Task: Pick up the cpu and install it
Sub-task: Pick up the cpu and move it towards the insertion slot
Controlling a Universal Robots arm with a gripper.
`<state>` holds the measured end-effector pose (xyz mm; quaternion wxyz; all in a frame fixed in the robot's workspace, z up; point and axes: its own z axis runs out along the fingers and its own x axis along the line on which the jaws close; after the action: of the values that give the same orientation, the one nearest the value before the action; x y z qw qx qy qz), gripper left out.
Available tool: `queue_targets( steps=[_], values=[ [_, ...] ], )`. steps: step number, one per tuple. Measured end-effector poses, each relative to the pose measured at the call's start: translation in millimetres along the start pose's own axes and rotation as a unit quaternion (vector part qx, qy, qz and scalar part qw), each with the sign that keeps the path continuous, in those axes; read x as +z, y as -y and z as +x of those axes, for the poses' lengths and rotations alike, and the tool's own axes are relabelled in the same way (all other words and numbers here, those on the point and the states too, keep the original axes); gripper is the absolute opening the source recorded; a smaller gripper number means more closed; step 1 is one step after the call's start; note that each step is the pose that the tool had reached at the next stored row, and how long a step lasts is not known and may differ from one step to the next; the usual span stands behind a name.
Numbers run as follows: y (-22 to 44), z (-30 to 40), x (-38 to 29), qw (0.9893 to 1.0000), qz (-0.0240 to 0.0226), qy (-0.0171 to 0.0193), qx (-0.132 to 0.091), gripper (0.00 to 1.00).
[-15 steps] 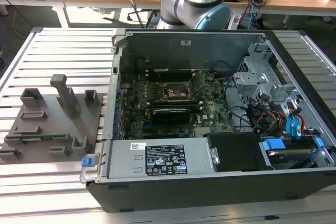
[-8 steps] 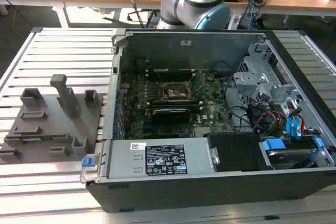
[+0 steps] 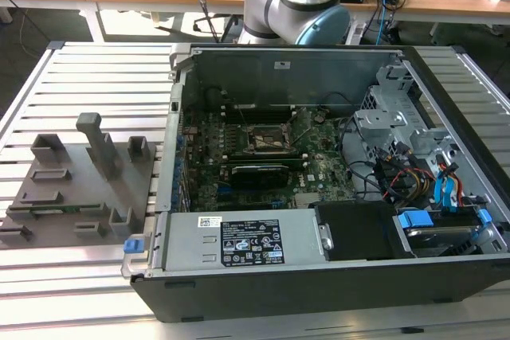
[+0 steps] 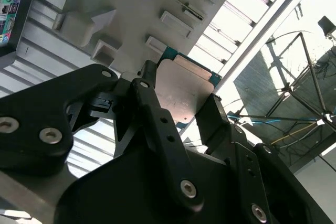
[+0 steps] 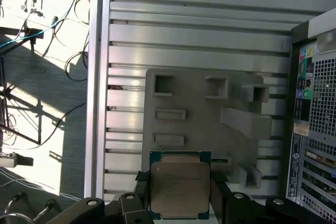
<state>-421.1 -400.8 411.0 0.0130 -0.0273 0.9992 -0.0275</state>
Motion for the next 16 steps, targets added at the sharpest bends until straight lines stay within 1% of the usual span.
queue_targets(
  steps=[6,16],
  values=[
    [0.4,-0.2,-8.2,1.0,0.0,0.0,0.0,0.55],
    [1.1,-0.7,-19.5,1.0,0.0,0.0,0.0,0.55]
  ],
)
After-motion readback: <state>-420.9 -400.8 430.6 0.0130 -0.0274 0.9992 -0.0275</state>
